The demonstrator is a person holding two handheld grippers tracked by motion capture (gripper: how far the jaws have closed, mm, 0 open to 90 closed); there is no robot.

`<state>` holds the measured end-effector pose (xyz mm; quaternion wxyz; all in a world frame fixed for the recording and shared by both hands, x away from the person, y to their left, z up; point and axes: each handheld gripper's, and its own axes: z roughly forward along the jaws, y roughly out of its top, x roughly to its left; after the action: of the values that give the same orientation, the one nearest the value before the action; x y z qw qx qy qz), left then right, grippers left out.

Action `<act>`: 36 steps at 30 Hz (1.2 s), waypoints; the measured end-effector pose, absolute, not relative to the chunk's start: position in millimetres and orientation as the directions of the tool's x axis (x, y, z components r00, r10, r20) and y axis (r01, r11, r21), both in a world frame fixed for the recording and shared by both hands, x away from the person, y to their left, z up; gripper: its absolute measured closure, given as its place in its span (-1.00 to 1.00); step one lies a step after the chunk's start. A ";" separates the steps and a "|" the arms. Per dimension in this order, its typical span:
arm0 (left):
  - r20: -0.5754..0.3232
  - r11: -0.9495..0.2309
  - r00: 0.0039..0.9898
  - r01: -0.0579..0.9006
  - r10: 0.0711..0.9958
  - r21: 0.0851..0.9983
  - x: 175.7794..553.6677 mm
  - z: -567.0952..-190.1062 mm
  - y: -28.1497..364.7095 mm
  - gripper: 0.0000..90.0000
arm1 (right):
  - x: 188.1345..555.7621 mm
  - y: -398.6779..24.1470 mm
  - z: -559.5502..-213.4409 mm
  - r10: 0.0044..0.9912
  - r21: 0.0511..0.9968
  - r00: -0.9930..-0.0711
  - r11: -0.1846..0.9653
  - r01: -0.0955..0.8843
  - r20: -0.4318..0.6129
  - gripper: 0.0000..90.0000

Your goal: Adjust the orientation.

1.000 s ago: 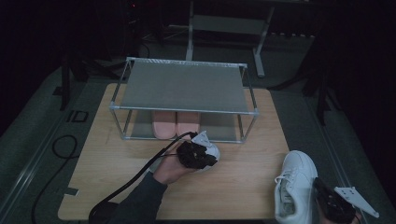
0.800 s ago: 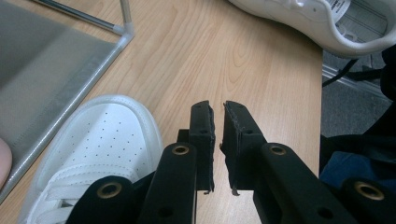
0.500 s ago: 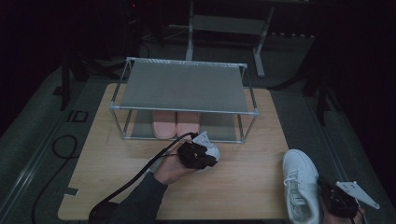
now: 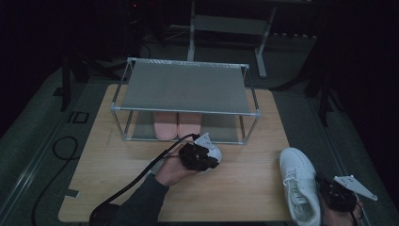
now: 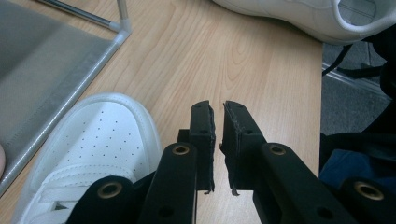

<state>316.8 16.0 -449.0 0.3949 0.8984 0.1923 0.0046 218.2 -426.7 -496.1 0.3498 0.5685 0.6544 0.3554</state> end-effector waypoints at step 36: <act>-0.153 -0.556 0.894 0.387 0.420 0.735 321.7 -446.8 51.9 0.79 | 230.6 -386.0 -524.6 0.970 0.788 -0.243 0.172 0.591 -0.029 1.00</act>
<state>321.7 51.9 -446.8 0.4118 0.8818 0.2289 0.0199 230.6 -386.0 -524.6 0.2801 0.5477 0.7124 0.3379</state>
